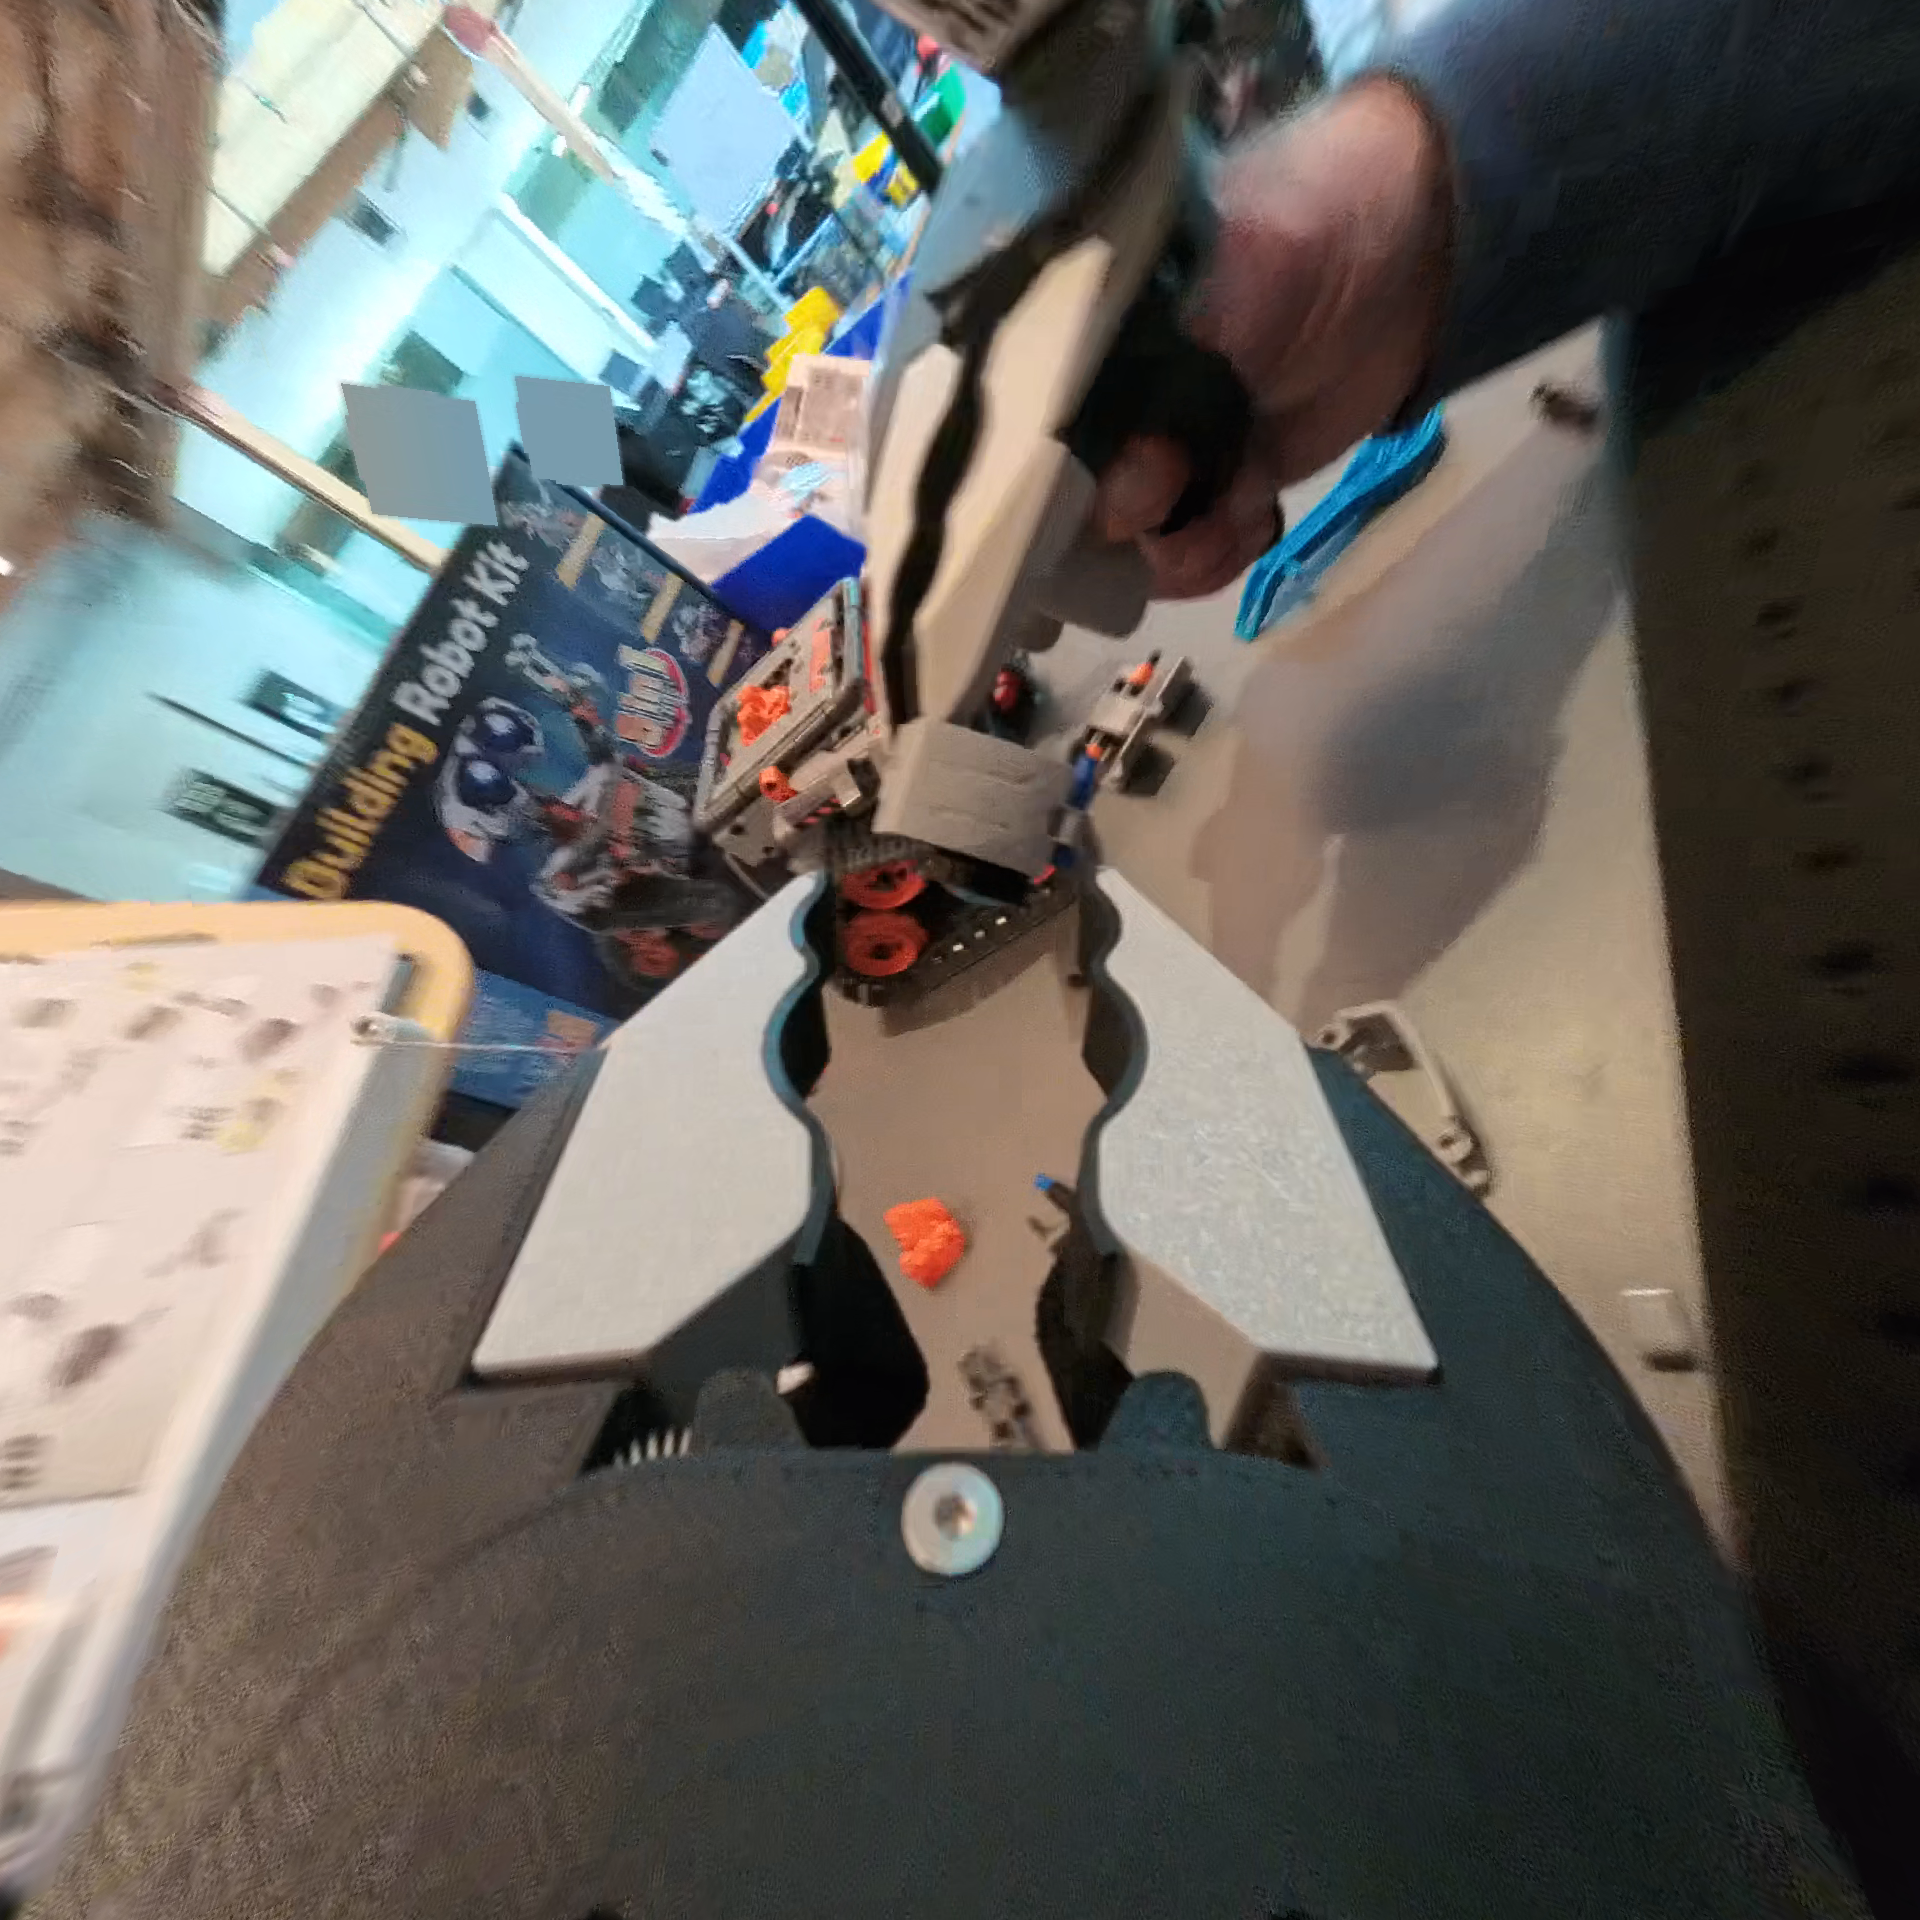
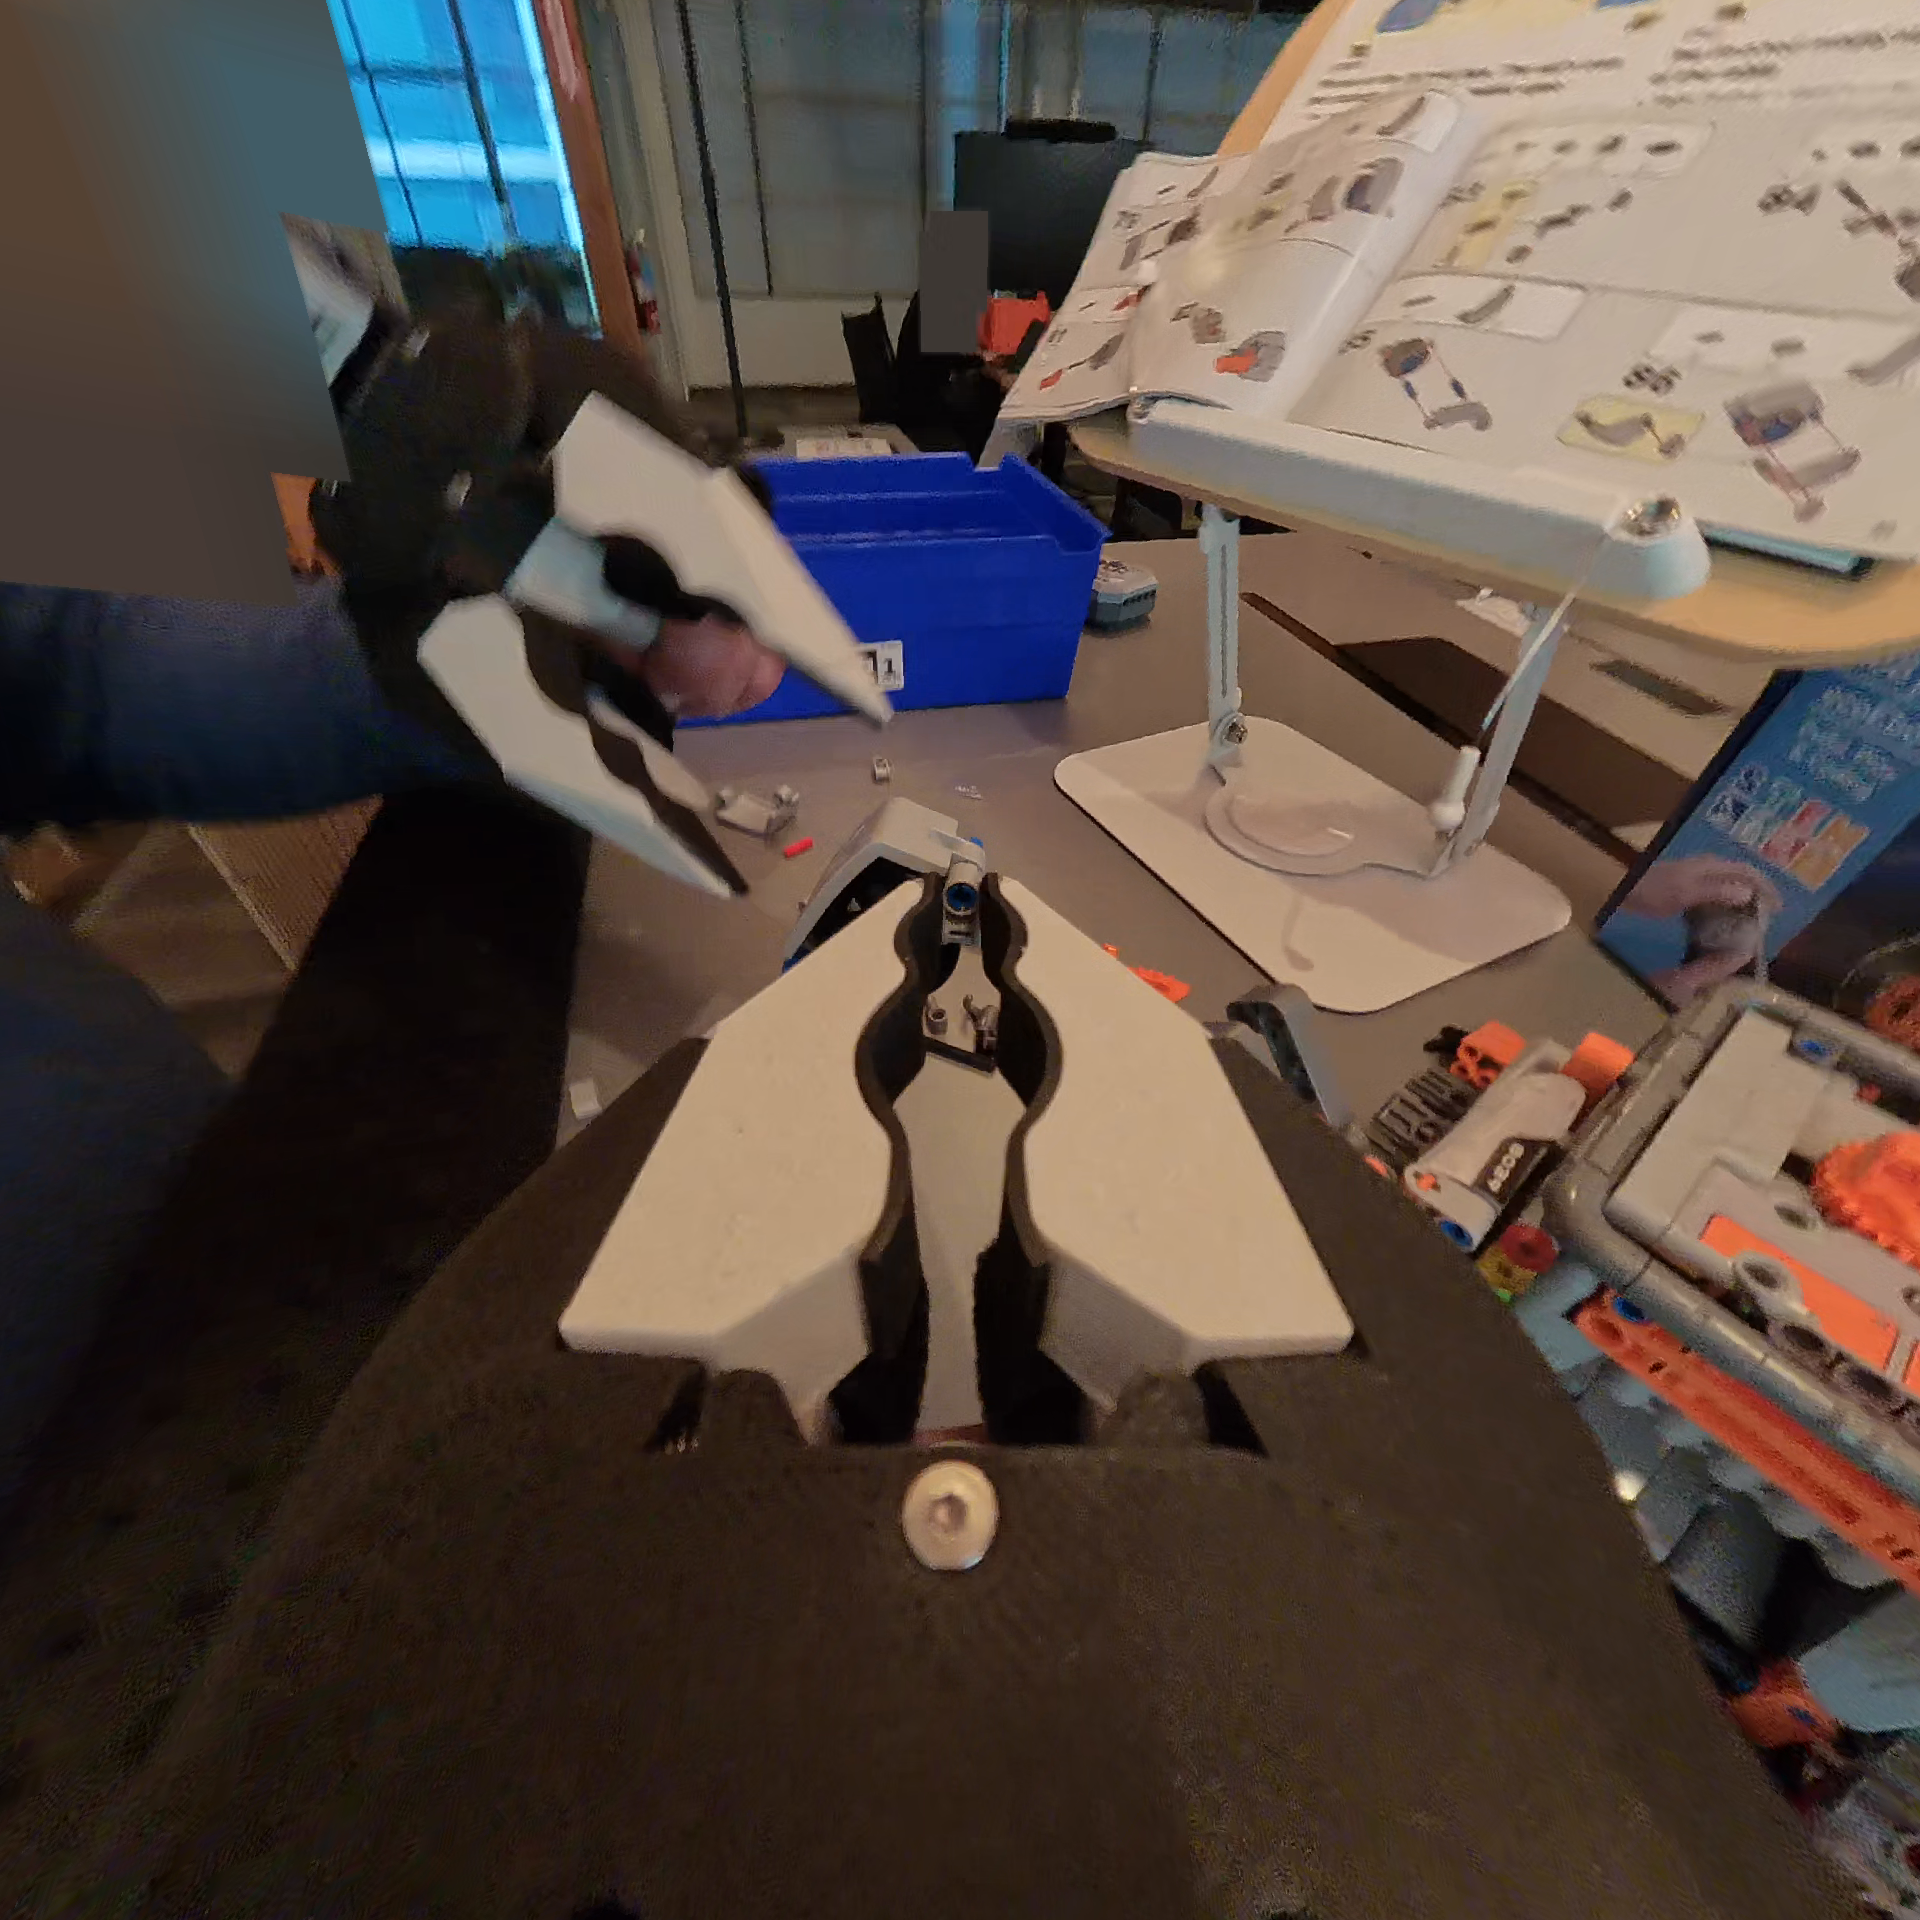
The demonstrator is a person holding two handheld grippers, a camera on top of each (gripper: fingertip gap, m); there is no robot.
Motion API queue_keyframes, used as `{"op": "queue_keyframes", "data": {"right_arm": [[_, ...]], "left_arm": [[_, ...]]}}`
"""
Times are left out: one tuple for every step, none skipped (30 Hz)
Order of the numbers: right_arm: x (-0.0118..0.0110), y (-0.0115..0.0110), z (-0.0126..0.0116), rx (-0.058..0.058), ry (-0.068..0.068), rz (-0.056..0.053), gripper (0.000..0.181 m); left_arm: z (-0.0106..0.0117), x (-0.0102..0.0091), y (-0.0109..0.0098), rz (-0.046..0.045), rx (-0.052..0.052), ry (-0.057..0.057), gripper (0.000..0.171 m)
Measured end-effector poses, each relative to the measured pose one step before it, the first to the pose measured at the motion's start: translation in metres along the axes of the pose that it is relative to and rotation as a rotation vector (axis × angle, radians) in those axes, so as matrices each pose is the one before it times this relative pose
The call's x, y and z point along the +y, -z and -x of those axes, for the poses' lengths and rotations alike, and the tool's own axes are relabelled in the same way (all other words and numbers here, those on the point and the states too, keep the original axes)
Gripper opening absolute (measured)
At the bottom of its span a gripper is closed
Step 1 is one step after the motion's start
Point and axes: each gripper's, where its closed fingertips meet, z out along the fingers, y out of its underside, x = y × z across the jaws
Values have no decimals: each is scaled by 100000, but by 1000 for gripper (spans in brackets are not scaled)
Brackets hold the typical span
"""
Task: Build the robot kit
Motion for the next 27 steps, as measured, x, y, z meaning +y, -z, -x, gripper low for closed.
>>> {"op": "queue_keyframes", "data": {"right_arm": [[3, -34, 386, -769, 4035, 410, 4], [-170, -46, 459, -1481, 2657, -434, 4], [10, -103, 183, 777, 4040, 1039, 4], [250, -151, 2, 2694, 6288, 2728, 4], [133, -165, 166, 1784, 5623, 1908, 4], [-57, -154, 216, 1130, 3638, 581, 4], [-59, -111, 294, 166, 3160, 541, 4], [-140, -46, 408, -1029, 2847, -220, 4], [-232, 18, 351, -1130, 2151, -1151, 4], [-28, 36, 260, -1176, 1327, 31, 4], [-10, 43, 378, -2263, 985, -276, 4], [-97, 43, 410, -2126, 777, -1126, 4], [-177, 45, 294, -1673, 389, -1132, 4], [-110, 44, 283, -2105, -576, -320, 4], [6, 0, 152, -1178, -231, -40, 4], [98, -21, 29, -361, -415, 54, 4], [62, -24, 219, -1539, -592, -5, 5], [43, -8, 144, -910, -508, -312, 4], [-10, 12, 29, -651, -1154, -877, 5], [114, -51, 133, -1199, -952, -49, 4], [127, -76, 80, -319, 159, 248, 5], [122, -65, -4, -139, -513, 80, 5], [84, -63, 23, -858, -1408, -415, 5], [16, -38, -10, -519, -1516, -870, 5], [-36, -7, 16, -796, -1888, -972, 5], [-60, 34, 116, -1653, -2112, -1331, 4], [15, 18, 115, -1700, -1927, -1057, 5]], "left_arm": [[308, -194, 192, -2540, 4457, 9297, 50], [-108, -21, 20, -1191, 6924, 9204, 50], [93, -36, -64, -1031, 4240, 7407, 51], [29, -195, -147, -1633, 2508, 5234, 58], [-313, 10, -318, 164, 3579, 4950, 58], [76, 317, -485, 2148, 232, 4427, 54], [-192, 469, -537, 2579, 1524, 2451, 51], [-614, 350, -416, 1446, 3988, 69, 48], [-357, 70, -221, -305, 2216, -1006, 44], [-562, -33, -137, -288, 4164, -190, 39], [-562, 141, -151, 1066, 5134, 1120, 38], [-403, -61, -48, -409, 4490, 795, 37], [-375, -239, 38, -1839, 3850, 711, 36], [-352, -96, -2, -1138, 3820, 1731, 35], [-111, 28, 1, -594, 2302, 2532, 33], [-12, -10, 52, -1212, 560, 604, 32], [-230, 99, -12, -850, 1173, -64, 31], [-101, -30, 40, -1747, 131, 473, 30], [-39, -56, 25, -2190, -167, 1014, 29], [-116, 140, -6, -957, 663, 1626, 28], [18, 120, 5, -1157, -625, 145, 27], [60, 110, 2, -1215, -1128, 5, 27], [-5, 56, 19, -1443, -296, 983, 26], [17, -50, 40, -2106, -226, 1378, 26], [-62, -45, 25, -1809, -139, 847, 25], [-159, -33, -17, -1157, 4, 45, 25], [-95, 42, -15, -756, 147, 748, 25]]}}
